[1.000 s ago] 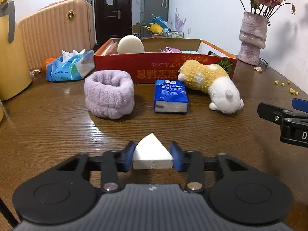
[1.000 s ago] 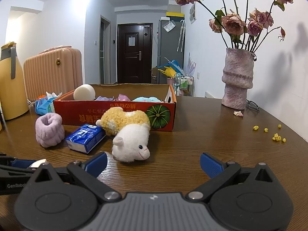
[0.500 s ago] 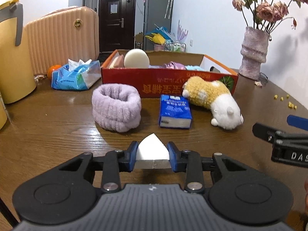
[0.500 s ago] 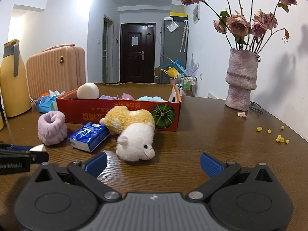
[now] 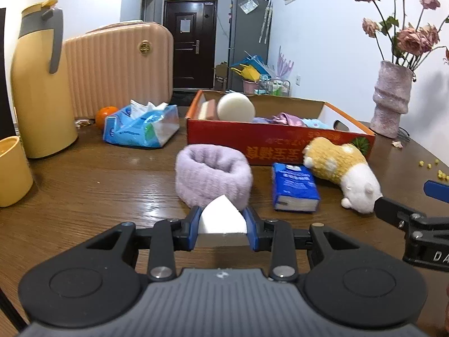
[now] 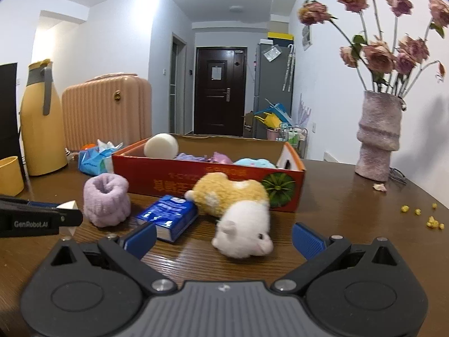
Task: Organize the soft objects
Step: 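Hold the wedge in the left gripper while the right gripper grasps the blue tissue pack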
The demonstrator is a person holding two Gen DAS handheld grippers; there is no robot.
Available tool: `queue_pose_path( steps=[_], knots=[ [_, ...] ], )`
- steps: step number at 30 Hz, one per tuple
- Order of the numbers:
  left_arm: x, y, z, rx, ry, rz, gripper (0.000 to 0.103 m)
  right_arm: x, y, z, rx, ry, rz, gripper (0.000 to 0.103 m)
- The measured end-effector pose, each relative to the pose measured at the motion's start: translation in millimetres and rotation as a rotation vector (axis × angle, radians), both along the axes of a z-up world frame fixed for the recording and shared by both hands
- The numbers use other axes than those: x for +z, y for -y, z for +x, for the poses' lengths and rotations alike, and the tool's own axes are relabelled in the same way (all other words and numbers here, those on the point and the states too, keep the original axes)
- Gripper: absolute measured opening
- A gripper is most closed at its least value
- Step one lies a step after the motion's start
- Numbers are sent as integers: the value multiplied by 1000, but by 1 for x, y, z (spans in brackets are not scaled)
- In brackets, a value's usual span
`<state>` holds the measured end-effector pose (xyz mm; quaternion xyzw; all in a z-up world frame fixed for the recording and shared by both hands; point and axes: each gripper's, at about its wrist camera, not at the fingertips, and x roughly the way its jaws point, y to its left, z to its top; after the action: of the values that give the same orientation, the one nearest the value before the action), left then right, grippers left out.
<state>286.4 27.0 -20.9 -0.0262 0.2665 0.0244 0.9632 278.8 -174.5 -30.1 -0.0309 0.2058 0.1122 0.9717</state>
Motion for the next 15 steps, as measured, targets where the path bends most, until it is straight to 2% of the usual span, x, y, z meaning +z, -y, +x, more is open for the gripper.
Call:
queue_pose_path(
  steps=[15],
  knots=[
    [4,-43,6,78,27,-4,34,-9,-64,39,69,-62,-32,101]
  ],
)
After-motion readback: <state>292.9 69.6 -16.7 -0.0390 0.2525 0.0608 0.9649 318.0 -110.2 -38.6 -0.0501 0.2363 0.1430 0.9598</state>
